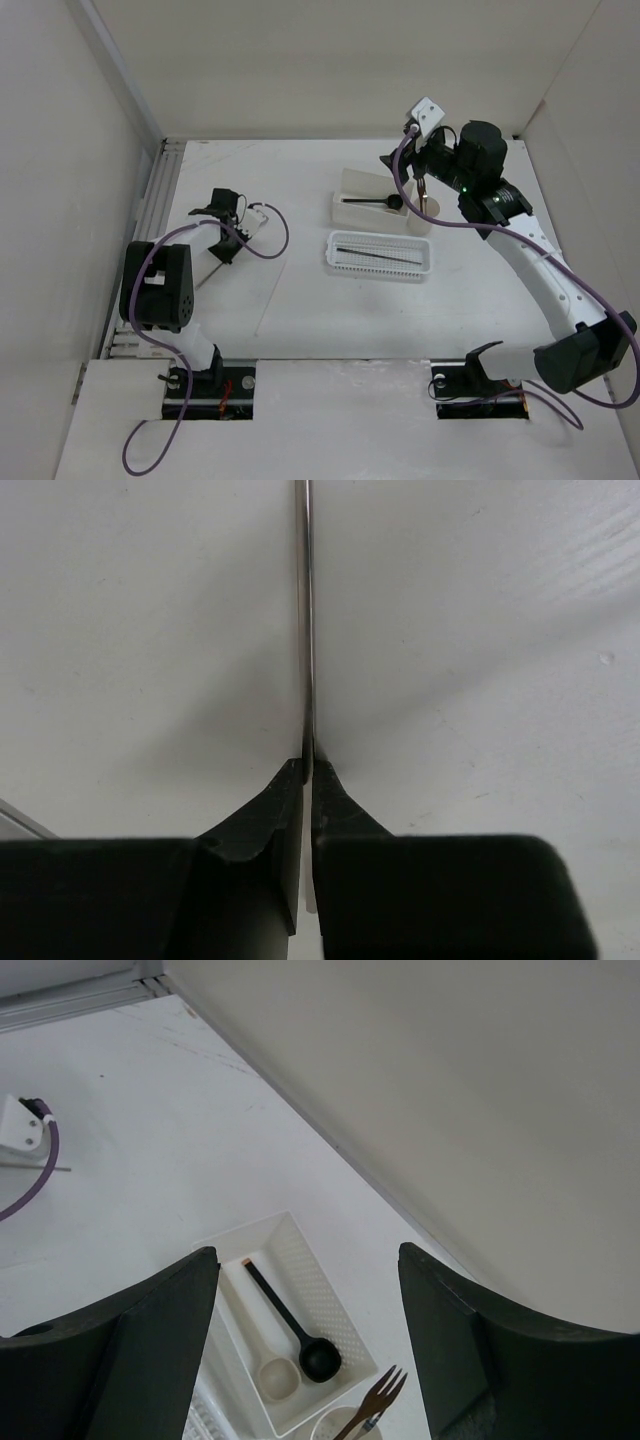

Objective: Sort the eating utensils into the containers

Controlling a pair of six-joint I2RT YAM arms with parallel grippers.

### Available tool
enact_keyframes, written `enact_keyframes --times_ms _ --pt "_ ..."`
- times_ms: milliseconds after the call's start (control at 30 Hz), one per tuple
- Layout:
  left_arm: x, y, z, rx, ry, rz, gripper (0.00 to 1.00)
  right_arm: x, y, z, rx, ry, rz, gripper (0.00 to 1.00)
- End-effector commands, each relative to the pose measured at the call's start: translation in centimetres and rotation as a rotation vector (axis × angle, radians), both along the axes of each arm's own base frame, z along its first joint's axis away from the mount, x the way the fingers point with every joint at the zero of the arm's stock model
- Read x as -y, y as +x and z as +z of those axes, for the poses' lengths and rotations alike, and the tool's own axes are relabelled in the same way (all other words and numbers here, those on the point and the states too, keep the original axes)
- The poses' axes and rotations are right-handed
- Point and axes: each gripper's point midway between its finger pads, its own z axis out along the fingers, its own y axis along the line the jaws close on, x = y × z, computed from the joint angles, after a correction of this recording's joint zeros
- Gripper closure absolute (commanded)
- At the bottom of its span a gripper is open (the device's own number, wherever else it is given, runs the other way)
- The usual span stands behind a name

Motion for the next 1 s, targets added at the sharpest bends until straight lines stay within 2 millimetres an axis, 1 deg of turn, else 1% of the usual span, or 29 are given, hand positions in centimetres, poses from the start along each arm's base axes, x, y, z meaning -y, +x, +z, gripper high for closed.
enact_keyframes --times_ms 0,67,133,167,200,233,267,333,367,400,433,467,500,533,567,600,633,667,700,733,767,800,833,867,900,933,967 --pt "-0.3 -3.7 -3.7 -0.162 -0.001 -0.019 1.00 0.3 -0.3 3.9 0.096 0.034 -0.004 0.22" --pt "0.1 -4.0 -3.7 -0.175 -0.026 -0.024 1.00 0.7 -0.4 4.3 0.105 0.037 -0.024 0.21" --pt "1.0 -3.4 -2.2 -0.152 -0.073 -0.008 1.00 0.8 -0.4 4.3 0.111 0.030 -0.023 0.21" --pt "1.2 -1.6 -0.7 -0.100 -0.082 0.003 1.00 0.7 -0.3 3.9 0.102 0.026 -0.023 0.21" --pt "1.6 -0.7 0.6 -0.066 -0.103 0.008 1.00 0.8 -0.6 4.2 0.111 0.030 -0.023 0.21" --pt "1.9 -0.3 1.7 -0.058 -0.122 0.015 1.00 1.0 -0.5 4.2 0.111 0.029 -0.032 0.21" --pt "2.1 1.6 3.7 0.002 -0.129 0.011 1.00 1.0 -0.5 4.2 0.111 0.029 -0.033 0.21" --pt "2.5 2.7 5.7 0.045 -0.145 0.004 1.00 1.3 -0.3 4.2 0.111 0.029 -0.042 0.21" --pt "2.8 2.6 6.4 0.054 -0.146 -0.007 1.00 1.3 -0.3 4.2 0.111 0.029 -0.042 0.21" --pt "3.1 2.8 6.8 0.057 -0.142 -0.028 1.00 1.3 -0.3 4.2 0.111 0.029 -0.042 0.21" --pt "3.9 2.9 7.4 0.067 -0.145 -0.052 1.00 1.3 -0.3 4.2 0.111 0.029 -0.042 0.21" --pt "4.2 2.2 7.3 0.044 -0.142 -0.063 1.00 1.5 -0.5 4.1 0.110 0.028 -0.051 0.21" --pt "5.0 2.6 8.0 0.056 -0.156 -0.082 1.00 1.5 -0.5 4.1 0.110 0.028 -0.051 0.21" --pt "5.6 2.7 8.4 0.058 -0.160 -0.087 1.00 1.5 -0.4 3.6 0.107 0.017 -0.050 0.21" --pt "7.1 2.1 9.2 0.050 -0.161 -0.132 1.00 1.8 -0.5 4.0 0.115 0.020 -0.061 0.21" --pt "8.3 2.0 10.2 0.061 -0.173 -0.167 1.00 2.0 -0.7 4.4 0.124 0.024 -0.071 0.21" --pt "9.7 2.5 11.8 0.094 -0.181 -0.205 1.00 2.0 -0.7 3.9 0.116 0.020 -0.071 0.21" --pt "12.3 2.0 13.1 0.112 -0.187 -0.290 1.00 2.3 -0.9 4.3 0.124 0.023 -0.080 0.21" --pt "13.9 1.7 14.7 0.123 -0.204 -0.351 1.00 2.7 -1.0 4.7 0.133 0.026 -0.089 0.21" --pt "15.4 1.1 15.5 0.123 -0.218 -0.394 1.00 2.7 -1.0 4.6 0.125 0.036 -0.089 0.21" --pt "16.9 0.6 15.9 0.112 -0.222 -0.451 1.00 3.0 -0.9 4.6 0.119 0.044 -0.099 0.21" --pt "19.3 -1.0 15.5 0.063 -0.219 -0.535 1.00 3.1 -1.2 5.0 0.119 0.057 -0.099 0.21" --pt "20.9 -1.5 15.6 0.051 -0.235 -0.588 1.00 3.5 -1.0 5.0 0.120 0.056 -0.110 0.21" --pt "22.7 -1.5 16.7 0.067 -0.263 -0.628 1.00 3.5 -1.0 5.7 0.138 0.064 -0.110 0.21" --pt "25.1 -2.5 15.6 0.022 -0.269 -0.705 1.00 3.5 -1.0 5.7 0.138 0.064 -0.110 0.21" --pt "26.5 -3.1 15.4 0.000 -0.278 -0.750 1.00 3.5 -1.0 5.7 0.138 0.064 -0.110 0.21" --pt "28.5 -3.4 16.1 0.000 -0.311 -0.791 1.00 3.8 -1.3 6.1 0.147 0.067 -0.108 0.21"
